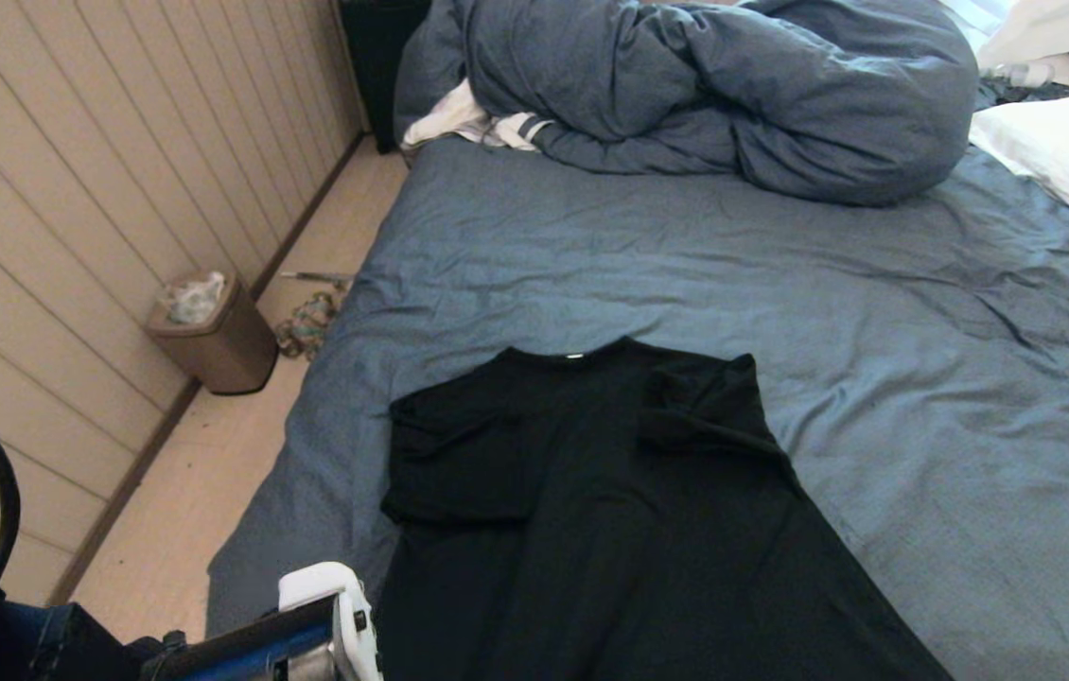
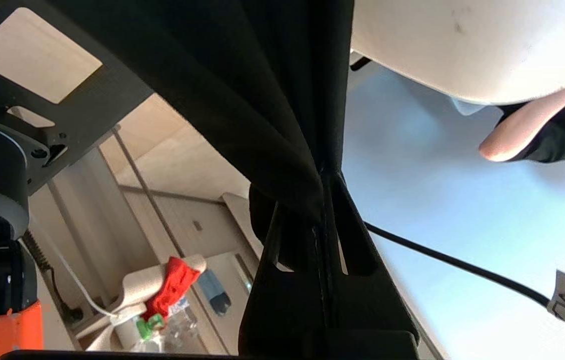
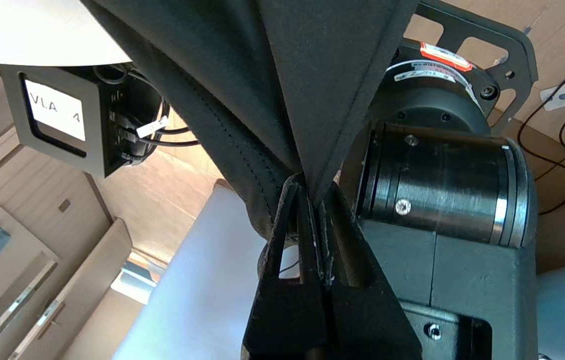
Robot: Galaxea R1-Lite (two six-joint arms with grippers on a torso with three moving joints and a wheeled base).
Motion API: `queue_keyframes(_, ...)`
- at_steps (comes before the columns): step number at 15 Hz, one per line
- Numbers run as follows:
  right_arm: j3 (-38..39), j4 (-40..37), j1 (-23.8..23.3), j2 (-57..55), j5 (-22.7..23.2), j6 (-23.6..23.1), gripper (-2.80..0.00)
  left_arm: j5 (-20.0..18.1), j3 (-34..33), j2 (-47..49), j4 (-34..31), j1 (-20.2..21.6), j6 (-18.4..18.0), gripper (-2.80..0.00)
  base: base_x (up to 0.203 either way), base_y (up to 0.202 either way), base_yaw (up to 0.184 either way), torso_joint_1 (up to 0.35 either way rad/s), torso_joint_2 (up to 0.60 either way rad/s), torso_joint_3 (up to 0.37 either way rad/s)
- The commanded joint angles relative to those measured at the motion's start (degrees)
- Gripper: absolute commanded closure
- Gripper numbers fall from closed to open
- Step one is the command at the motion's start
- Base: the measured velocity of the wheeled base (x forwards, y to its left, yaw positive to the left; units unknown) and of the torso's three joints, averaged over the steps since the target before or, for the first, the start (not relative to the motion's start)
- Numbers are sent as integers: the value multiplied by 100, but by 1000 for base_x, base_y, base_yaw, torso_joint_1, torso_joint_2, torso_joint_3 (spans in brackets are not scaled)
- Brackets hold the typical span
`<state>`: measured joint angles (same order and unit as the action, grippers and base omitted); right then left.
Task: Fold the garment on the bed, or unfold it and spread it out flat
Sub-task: Fold the black T-shirt
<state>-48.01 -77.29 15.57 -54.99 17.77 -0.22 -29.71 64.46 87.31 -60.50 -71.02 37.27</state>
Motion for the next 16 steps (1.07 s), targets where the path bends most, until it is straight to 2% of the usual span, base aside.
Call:
queue_keyframes(1, 55, 1, 34, -49, -4, -1, 0, -17, 14, 106, -32, -26, 17, 0, 0, 0, 0, 0, 0, 0)
queue_keyframes(3, 23, 258, -17, -192, -48, 24, 0, 144, 133, 131, -21, -5, 26, 0, 0, 0, 0, 0, 0, 0)
queue_keyframes(5, -17, 727, -70, -419, -278, 39, 0, 675, 267, 138, 8, 321, 21, 0, 0, 0, 0, 0, 0, 0)
queue_keyframes(6, -34, 1034, -77, -579, -421, 49, 0, 949, 380, 150, 25, 594, 11, 0, 0, 0, 0, 0, 0, 0)
queue_keyframes(8, -144, 1516, -102, -883, -566, 56, 0, 1225, 559, 175, 41, 1254, -207, 0, 0, 0, 0, 0, 0, 0)
queue_keyframes(11, -387, 2020, -415, -1448, -589, 58, 0, 1335, 905, 298, 46, 2266, -712, 0, 0, 0, 0, 0, 0, 0)
queue_keyframes(16, -1163, 2749, -930, -2628, -581, 23, 0, 1339, 2023, 984, 45, 3856, -1549, 0, 0, 0, 0, 0, 0, 0)
